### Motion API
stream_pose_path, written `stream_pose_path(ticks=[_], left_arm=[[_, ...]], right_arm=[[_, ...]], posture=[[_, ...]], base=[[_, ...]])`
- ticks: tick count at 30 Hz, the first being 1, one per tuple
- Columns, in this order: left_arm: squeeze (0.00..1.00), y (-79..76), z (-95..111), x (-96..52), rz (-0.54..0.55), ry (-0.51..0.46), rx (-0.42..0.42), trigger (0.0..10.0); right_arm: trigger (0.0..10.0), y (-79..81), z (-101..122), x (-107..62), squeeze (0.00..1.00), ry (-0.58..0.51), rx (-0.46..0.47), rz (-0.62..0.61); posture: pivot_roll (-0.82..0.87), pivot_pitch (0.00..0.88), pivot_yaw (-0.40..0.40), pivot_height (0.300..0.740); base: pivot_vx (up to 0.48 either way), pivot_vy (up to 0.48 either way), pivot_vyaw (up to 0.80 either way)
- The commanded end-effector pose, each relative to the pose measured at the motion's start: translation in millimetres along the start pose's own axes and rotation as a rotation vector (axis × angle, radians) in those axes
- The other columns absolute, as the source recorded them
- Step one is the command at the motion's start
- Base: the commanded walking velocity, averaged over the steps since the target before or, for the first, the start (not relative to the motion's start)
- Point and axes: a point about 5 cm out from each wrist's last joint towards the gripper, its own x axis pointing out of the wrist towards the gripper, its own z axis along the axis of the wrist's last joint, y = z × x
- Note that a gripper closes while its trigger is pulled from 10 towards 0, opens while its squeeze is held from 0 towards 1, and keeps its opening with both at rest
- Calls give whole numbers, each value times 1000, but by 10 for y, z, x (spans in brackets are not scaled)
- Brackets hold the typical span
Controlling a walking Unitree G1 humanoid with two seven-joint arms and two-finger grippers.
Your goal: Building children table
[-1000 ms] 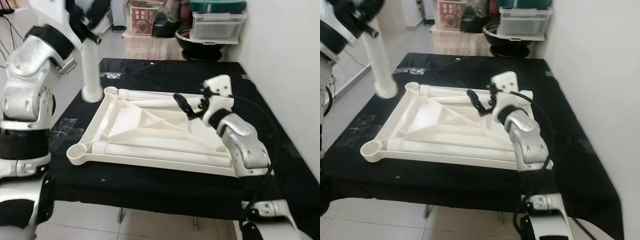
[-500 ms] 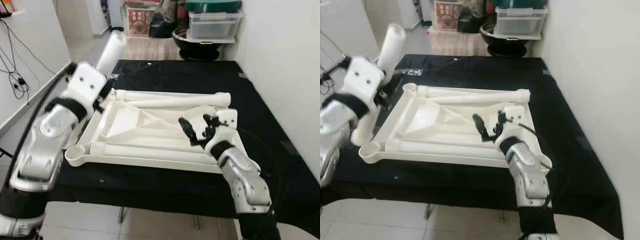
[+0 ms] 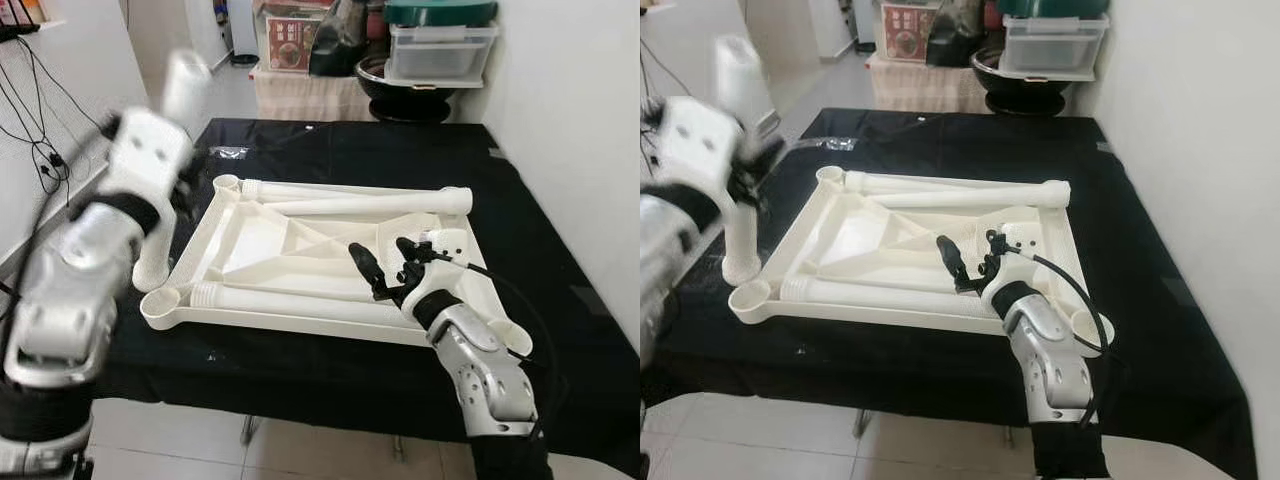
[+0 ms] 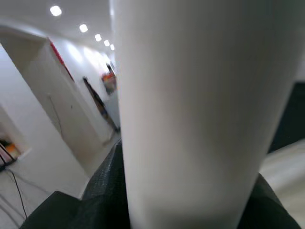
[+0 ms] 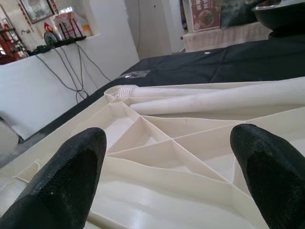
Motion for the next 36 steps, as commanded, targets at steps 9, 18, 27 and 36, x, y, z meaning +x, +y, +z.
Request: stream_pose_path(ticks=[9,18,27,36], left_arm=[[0,201,515,112,-40,-199,-244,10000],[0,-321,273,276,-348,-128,-731,10000],[0,-427,313,392,-430,-129,-788,10000],[0,-443,498,454,-496,-192,-858,10000]], right_arm=[[10000,342,86,36,0,-18,10,238],[10000,892,414,94,0,-127,-61,598],[10000,997,547,148,0,-150,-224,672],[10000,867,398,398,0,-6,-446,477]], posture=[[-61,18,0,740],[-69,6,6,740],[-77,3,13,740],[-79,0,10,740]], base=[[0,0,0],[0,0,0],[0,0,0],[0,0,0]])
